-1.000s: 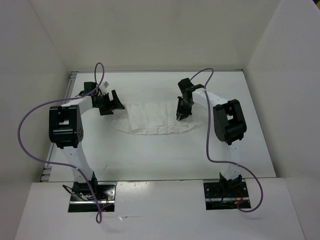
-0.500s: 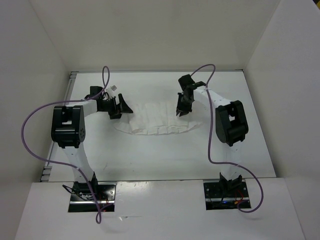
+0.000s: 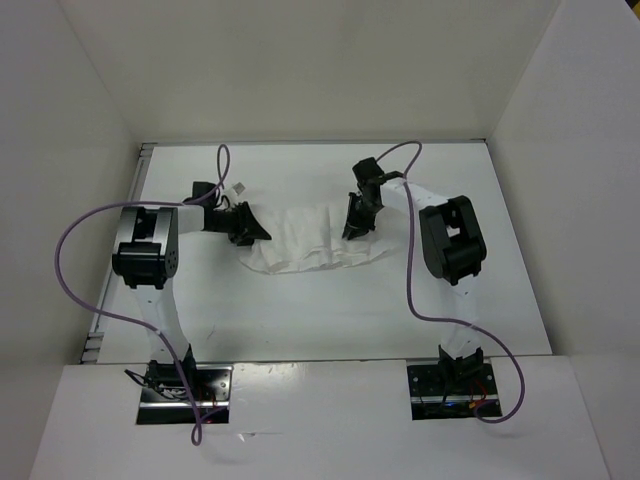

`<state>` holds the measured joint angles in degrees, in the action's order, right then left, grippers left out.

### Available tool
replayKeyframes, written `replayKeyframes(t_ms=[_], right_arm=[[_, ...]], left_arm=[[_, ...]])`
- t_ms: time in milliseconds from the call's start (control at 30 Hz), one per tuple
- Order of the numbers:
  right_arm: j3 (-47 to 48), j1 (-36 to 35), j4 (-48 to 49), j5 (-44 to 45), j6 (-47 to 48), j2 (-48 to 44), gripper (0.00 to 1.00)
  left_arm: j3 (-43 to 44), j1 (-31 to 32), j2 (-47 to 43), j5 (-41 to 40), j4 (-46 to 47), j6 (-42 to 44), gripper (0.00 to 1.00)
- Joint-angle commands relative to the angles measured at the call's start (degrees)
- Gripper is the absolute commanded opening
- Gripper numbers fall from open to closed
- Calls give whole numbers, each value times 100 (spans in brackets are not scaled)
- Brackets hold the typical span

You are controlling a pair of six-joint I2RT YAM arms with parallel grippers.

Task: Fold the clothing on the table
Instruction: Fold the skirt

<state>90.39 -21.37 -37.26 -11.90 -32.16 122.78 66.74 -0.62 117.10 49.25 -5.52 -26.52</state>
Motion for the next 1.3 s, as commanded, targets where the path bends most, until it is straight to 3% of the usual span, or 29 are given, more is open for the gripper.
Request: replayKeyframes(t_ms=[0, 33, 67, 400, 533, 700, 833, 900, 1267], right_arm=[[-259, -289, 219, -268, -132, 290, 27], [-311, -359, 219, -269, -132, 290, 27], [-311, -429, 219, -269, -132, 229, 27], [513, -430, -984, 1277, -185, -975, 28], [1128, -430, -951, 1060, -63, -975, 35], [1639, -430, -512, -29, 69, -572, 35], [2508, -483, -431, -427, 122, 287, 23], [2981, -483, -432, -532, 122, 553, 0], [4583, -535, -590, -1261, -97, 2099, 0]], left_arm=[[-161, 177, 270, -48, 25, 24, 40], [-161, 177, 270, -48, 25, 24, 16], [-161, 177, 191, -143, 25, 24, 1], [428, -113, -705, -1005, -1187, 437, 0], [559, -166, -759, -1006, -1320, 561, 0], [612, -166, -706, -839, -1320, 561, 0], [559, -166, -644, -777, -1250, 561, 0], [559, -166, -592, -777, -1197, 561, 0], [664, -166, -592, -724, -1144, 507, 0]])
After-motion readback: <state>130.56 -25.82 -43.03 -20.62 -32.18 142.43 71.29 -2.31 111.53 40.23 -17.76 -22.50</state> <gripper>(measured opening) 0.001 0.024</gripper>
